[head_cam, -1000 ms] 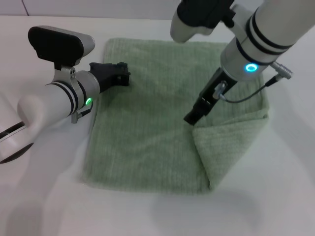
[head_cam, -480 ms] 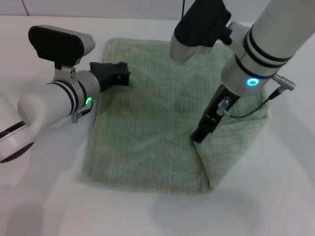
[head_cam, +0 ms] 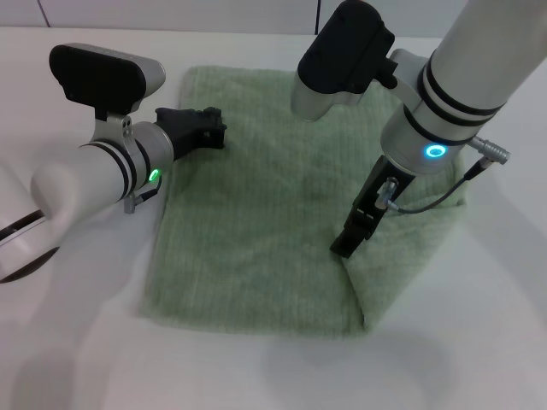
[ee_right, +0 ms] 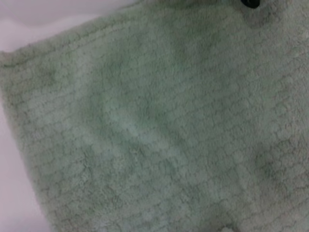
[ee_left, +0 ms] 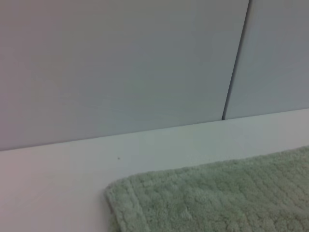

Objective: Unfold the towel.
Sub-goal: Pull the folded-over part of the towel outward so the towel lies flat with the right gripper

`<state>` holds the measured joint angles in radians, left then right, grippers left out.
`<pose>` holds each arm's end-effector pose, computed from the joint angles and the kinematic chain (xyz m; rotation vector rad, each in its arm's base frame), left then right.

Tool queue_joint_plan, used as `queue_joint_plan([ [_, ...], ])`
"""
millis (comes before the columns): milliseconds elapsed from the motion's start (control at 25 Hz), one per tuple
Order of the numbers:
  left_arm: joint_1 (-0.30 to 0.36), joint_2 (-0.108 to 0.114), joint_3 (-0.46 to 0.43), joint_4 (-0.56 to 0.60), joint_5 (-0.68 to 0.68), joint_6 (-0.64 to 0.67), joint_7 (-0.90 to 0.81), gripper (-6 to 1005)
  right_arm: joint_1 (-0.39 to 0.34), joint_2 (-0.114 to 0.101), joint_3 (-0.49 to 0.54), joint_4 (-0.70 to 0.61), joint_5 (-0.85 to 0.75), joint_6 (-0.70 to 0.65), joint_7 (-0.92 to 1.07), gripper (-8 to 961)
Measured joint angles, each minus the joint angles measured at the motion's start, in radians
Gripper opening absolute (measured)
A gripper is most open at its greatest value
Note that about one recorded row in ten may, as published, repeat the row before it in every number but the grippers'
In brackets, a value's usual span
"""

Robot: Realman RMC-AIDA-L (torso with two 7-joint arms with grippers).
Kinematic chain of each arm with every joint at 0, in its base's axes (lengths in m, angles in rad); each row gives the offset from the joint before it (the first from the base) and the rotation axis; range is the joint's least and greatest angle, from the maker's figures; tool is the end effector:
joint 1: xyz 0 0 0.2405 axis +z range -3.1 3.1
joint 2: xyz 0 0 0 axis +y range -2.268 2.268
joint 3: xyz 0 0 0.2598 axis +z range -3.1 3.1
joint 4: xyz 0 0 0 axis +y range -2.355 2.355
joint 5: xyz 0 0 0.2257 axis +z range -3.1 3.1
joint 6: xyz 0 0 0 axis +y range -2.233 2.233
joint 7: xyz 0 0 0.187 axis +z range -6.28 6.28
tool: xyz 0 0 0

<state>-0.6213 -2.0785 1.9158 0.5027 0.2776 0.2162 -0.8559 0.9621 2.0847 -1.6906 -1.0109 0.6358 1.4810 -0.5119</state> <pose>-0.2666 0.4531 -0.1279 -2.0645 -0.8820 -0.3257 0.1299 0.3819 -0.1217 -2.7770 0.6058 -0.8156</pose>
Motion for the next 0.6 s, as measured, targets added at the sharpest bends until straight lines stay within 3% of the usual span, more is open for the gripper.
queue_joint_plan([
  [600, 0.000, 0.000, 0.000, -0.006, 0.000, 0.000, 0.000, 65, 0.014, 0.001, 0.000, 0.047, 0.000, -0.015, -0.010, 732],
])
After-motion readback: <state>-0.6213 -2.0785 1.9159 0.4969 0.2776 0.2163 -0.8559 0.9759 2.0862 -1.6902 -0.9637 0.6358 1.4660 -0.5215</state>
